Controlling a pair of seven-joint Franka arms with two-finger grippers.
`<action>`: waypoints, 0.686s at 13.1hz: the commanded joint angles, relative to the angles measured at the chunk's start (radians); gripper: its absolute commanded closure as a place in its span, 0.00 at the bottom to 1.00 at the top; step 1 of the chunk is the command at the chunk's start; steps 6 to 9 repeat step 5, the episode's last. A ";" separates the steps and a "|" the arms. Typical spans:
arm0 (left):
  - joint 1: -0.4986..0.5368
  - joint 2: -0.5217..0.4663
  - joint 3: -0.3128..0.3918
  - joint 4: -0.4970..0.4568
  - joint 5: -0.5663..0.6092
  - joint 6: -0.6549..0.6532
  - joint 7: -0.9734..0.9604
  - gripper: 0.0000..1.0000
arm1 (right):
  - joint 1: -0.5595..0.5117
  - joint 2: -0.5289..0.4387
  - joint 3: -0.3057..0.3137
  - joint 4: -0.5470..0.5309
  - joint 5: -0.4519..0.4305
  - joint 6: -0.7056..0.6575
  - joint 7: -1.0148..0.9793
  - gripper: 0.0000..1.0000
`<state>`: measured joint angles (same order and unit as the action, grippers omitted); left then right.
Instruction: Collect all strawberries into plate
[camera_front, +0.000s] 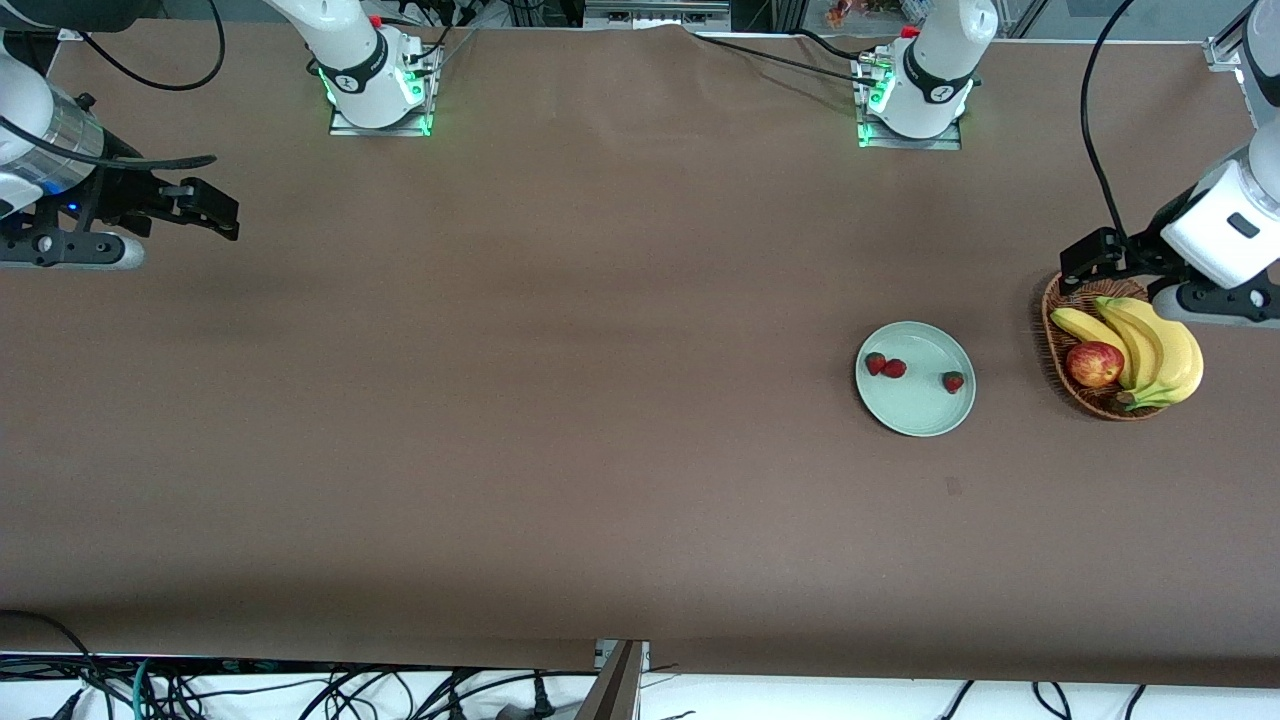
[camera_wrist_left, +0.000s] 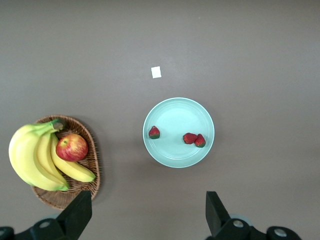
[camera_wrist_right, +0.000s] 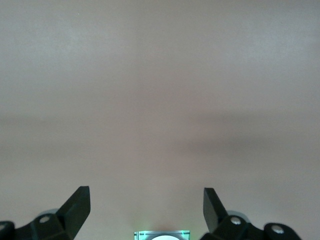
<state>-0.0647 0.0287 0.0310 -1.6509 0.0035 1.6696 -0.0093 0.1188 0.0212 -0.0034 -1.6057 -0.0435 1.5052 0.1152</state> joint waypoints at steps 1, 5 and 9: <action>0.002 -0.078 0.001 -0.101 -0.014 0.050 -0.031 0.00 | 0.002 0.019 -0.001 0.033 -0.013 -0.011 -0.002 0.00; 0.008 -0.075 -0.036 -0.096 -0.002 0.042 -0.037 0.00 | -0.002 0.019 -0.003 0.036 -0.013 -0.011 -0.006 0.00; 0.008 -0.075 -0.036 -0.096 -0.002 0.042 -0.037 0.00 | -0.002 0.019 -0.003 0.036 -0.013 -0.011 -0.006 0.00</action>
